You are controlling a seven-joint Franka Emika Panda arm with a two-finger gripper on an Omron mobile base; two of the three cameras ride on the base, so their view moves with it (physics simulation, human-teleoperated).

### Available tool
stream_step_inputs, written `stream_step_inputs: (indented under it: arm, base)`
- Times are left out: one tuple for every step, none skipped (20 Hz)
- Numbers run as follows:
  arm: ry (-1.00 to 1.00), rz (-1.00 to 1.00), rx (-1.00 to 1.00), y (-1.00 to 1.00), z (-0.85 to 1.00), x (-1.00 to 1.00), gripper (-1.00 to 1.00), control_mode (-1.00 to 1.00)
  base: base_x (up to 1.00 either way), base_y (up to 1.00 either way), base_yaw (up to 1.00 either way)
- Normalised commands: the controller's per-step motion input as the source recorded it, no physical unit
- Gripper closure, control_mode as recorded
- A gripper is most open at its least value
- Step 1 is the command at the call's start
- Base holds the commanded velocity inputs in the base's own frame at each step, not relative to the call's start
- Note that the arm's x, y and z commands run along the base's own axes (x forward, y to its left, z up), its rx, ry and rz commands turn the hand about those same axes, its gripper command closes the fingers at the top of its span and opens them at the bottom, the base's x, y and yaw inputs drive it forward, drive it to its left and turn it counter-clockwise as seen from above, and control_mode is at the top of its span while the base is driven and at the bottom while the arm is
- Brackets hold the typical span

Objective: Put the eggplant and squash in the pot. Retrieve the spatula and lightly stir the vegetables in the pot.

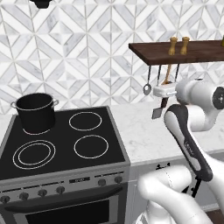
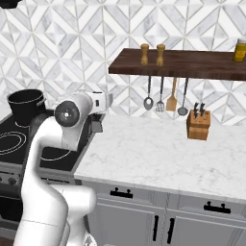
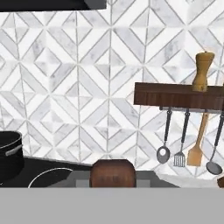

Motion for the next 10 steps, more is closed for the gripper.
stream_step_inputs:
  arm:
    - [0.0,0.26,-0.61,0.09,0.91,-0.4,1.0,-1.0]
    - [0.0,0.24,-0.59,0.07,0.81,-0.39,1.0,-1.0]
    - [-0.01,0.21,-0.59,0.04,0.76,-0.41,1.0,-1.0]
    - [-0.02,0.19,-0.61,0.08,0.57,-0.39,1.0,-1.0]
    - [0.0,0.15,-0.62,0.16,0.22,-0.31,1.0,-1.0]
    - [0.0,0.06,-0.53,0.14,0.0,-0.26,1.0,-1.0]
    - [0.0,0.0,-0.4,0.22,0.0,-0.21,1.0,-1.0]
    - [0.0,-0.06,-0.25,0.24,-0.01,-0.16,1.0,-1.0]
    - [0.0,-0.14,-0.18,0.32,-0.01,-0.04,1.0,-1.0]
    - [0.01,-0.19,-0.11,0.45,0.0,-0.01,1.0,-1.0]
  base:
    - [0.0,0.0,0.0]
    - [0.0,0.0,0.0]
    - [0.0,0.0,0.0]
    - [0.0,0.0,0.0]
    - [0.0,0.0,0.0]
    - [0.0,0.0,0.0]
    - [0.0,0.0,0.0]
    - [0.0,0.0,0.0]
    - [0.0,0.0,0.0]
    - [0.0,0.0,0.0]
